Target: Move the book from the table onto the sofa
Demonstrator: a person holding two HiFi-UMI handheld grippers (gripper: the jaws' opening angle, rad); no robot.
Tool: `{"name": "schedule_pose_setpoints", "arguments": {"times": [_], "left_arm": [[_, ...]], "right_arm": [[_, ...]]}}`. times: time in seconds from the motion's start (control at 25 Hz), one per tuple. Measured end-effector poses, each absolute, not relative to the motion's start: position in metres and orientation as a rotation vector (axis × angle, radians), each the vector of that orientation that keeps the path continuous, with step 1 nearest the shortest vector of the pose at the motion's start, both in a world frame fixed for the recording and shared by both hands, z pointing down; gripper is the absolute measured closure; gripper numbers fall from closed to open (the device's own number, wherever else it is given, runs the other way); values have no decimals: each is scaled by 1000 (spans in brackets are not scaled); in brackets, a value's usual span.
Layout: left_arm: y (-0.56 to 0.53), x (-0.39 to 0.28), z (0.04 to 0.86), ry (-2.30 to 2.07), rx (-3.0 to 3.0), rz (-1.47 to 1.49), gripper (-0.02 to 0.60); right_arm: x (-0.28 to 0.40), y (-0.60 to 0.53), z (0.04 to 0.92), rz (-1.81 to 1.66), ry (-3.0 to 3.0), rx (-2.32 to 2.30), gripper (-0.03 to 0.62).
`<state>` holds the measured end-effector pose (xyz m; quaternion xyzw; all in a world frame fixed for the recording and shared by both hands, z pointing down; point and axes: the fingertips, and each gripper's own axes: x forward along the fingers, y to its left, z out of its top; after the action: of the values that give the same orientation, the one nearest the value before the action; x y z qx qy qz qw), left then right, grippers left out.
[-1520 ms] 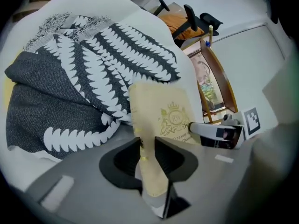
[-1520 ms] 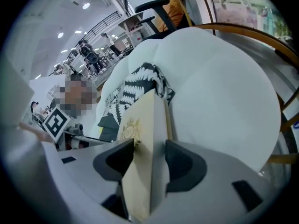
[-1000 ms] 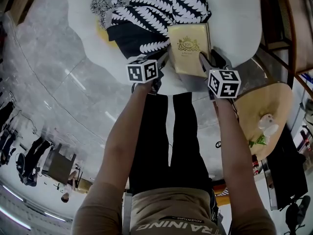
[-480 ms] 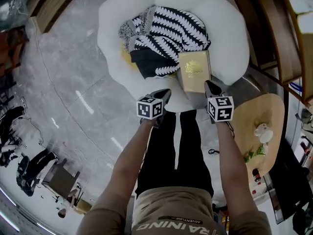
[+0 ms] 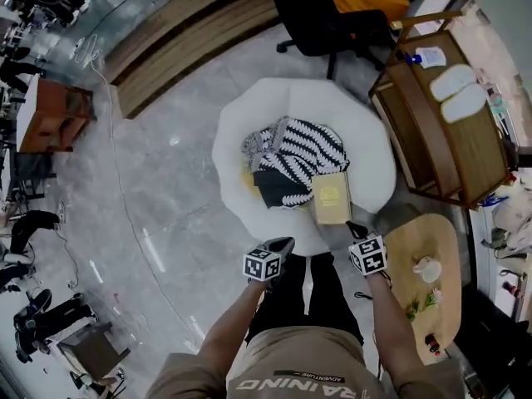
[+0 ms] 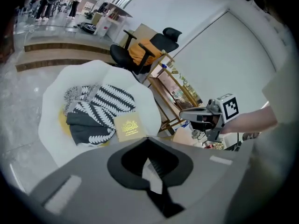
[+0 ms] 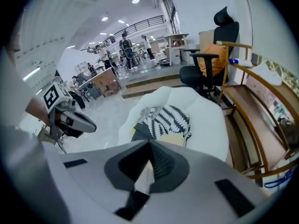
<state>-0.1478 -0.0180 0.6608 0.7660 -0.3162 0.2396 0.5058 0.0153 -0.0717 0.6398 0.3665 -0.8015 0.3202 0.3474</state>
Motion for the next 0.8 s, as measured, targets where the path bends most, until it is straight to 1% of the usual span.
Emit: {"name": "schedule_pose_setpoints", "arguments": {"times": [0.16,0.36,0.56,0.8], "left_arm": [[-13,-158,601,-806,1891,545,575],[-39,-166,532,-905,1966,457,575],[-71,-190,454,-1007,2096,388,575],[-107,-184,349,-1101,2290,205,575]], "right_arm": [[18,-50,584,848,-2107,959,589],[27,-53,524,836,-2199,1009,589],[11,-69,452,666,-2339,1023,589],[6,-92,350,417,-2488,1125,589]]}}
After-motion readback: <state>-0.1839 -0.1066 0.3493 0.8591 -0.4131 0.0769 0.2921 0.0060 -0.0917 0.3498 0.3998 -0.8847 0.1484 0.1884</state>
